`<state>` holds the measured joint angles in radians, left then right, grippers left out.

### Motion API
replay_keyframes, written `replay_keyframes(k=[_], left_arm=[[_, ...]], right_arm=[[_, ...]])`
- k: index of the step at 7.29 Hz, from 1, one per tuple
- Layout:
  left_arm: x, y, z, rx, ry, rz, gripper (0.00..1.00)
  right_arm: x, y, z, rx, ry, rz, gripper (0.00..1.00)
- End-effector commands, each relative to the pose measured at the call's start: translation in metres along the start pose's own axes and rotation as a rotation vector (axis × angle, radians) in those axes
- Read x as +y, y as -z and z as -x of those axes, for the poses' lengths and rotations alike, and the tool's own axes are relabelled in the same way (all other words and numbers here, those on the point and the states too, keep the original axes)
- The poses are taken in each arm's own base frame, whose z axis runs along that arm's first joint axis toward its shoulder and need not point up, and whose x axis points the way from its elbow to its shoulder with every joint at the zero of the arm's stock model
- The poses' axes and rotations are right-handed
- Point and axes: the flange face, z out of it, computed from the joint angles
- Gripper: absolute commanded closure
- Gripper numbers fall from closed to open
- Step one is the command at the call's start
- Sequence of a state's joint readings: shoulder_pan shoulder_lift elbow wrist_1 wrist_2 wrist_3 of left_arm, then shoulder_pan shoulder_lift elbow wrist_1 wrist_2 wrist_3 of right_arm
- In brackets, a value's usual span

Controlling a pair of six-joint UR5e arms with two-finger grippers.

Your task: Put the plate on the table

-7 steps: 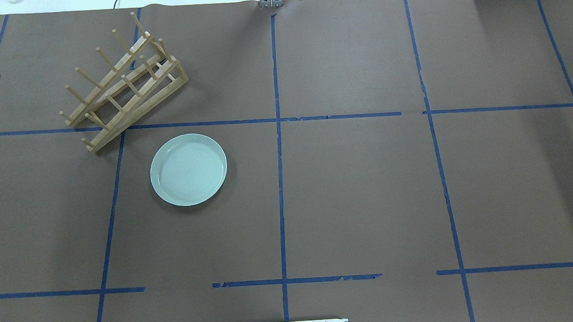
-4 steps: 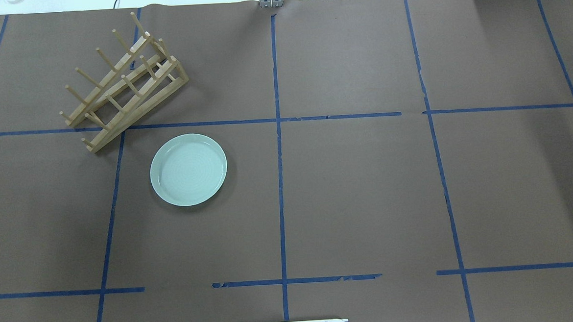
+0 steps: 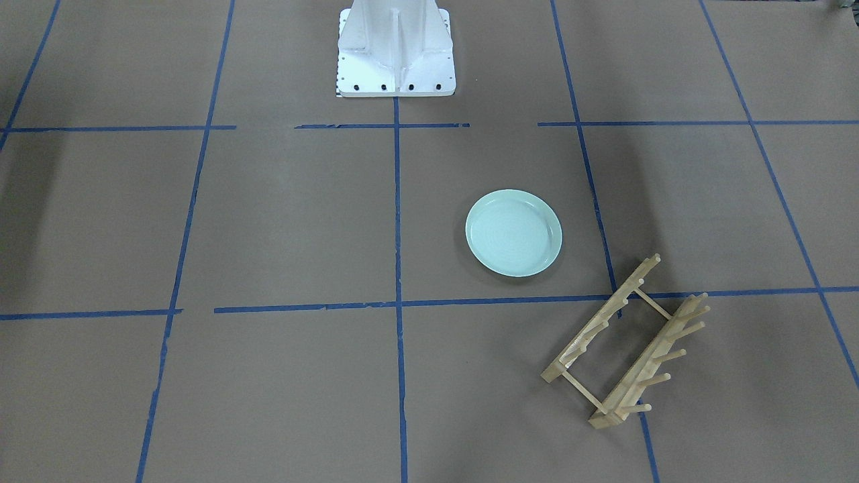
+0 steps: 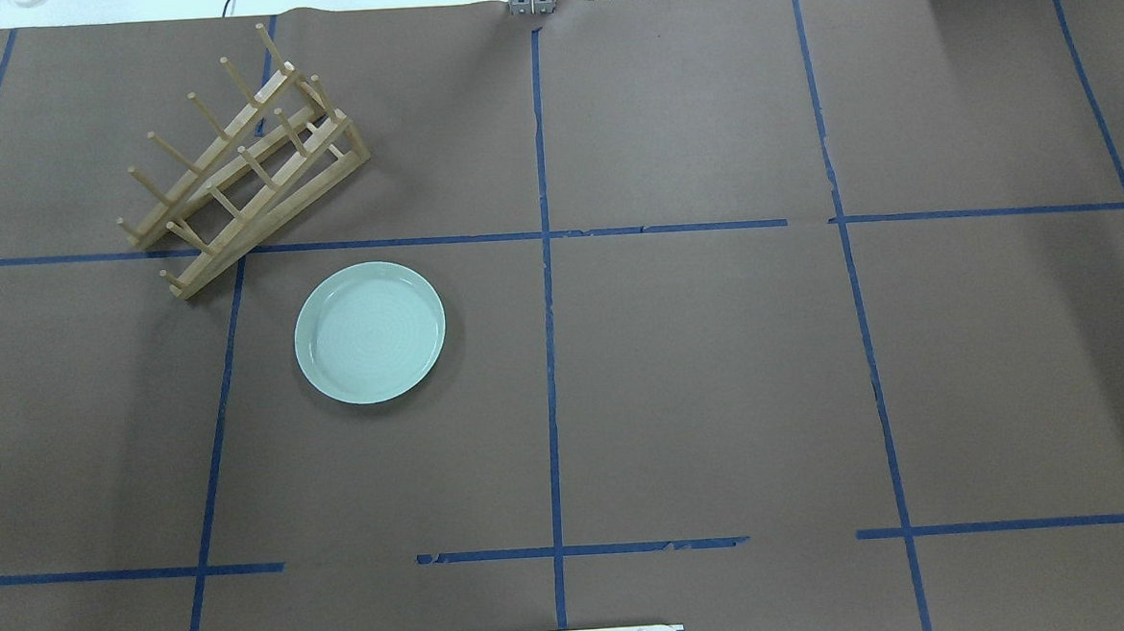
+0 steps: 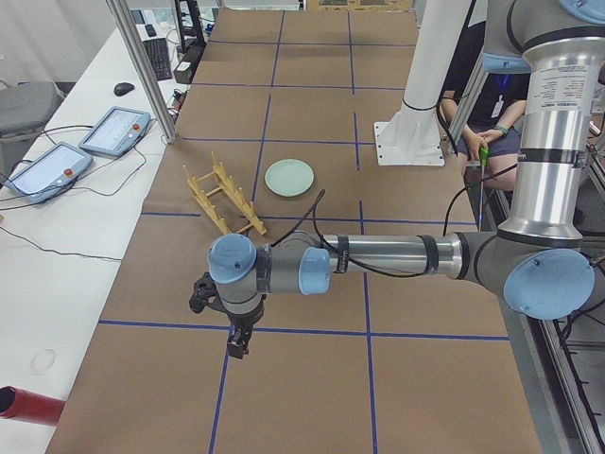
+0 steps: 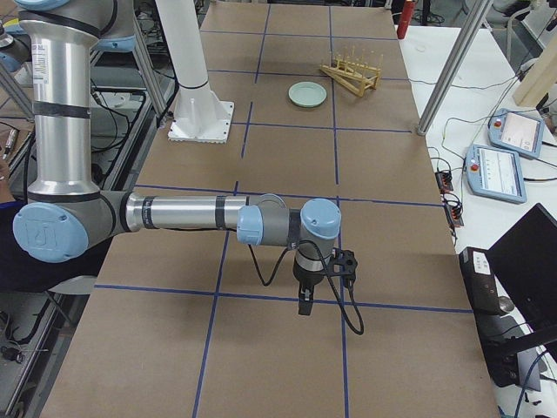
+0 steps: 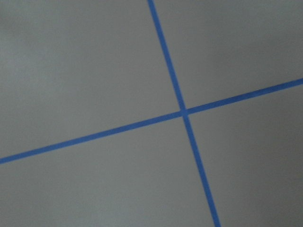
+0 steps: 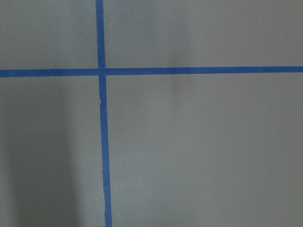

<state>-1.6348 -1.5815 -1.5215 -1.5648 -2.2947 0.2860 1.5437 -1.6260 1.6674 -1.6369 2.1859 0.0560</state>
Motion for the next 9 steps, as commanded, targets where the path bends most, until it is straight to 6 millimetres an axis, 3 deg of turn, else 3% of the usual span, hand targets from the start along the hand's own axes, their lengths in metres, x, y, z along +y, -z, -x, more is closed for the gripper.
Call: replay_keyframes(k=[1, 3, 9], left_arm=[[0.0045, 0.0017, -0.0016, 0.0, 0.011, 0.0, 0.0], [0.0022, 0.0083, -0.008, -0.002, 0.103, -0.01, 0.0], [0.0, 0.0097, -0.0112, 0.022, 0.108, -0.016, 0.0]], right_arm=[[0.0001, 0.0003, -0.0004, 0.0, 0.0, -0.001, 0.0], [0.0, -0.0001, 0.0002, 0.0, 0.001, 0.0, 0.0], [0.0001, -0.0003, 0.0001, 0.0, -0.001, 0.001, 0.0]])
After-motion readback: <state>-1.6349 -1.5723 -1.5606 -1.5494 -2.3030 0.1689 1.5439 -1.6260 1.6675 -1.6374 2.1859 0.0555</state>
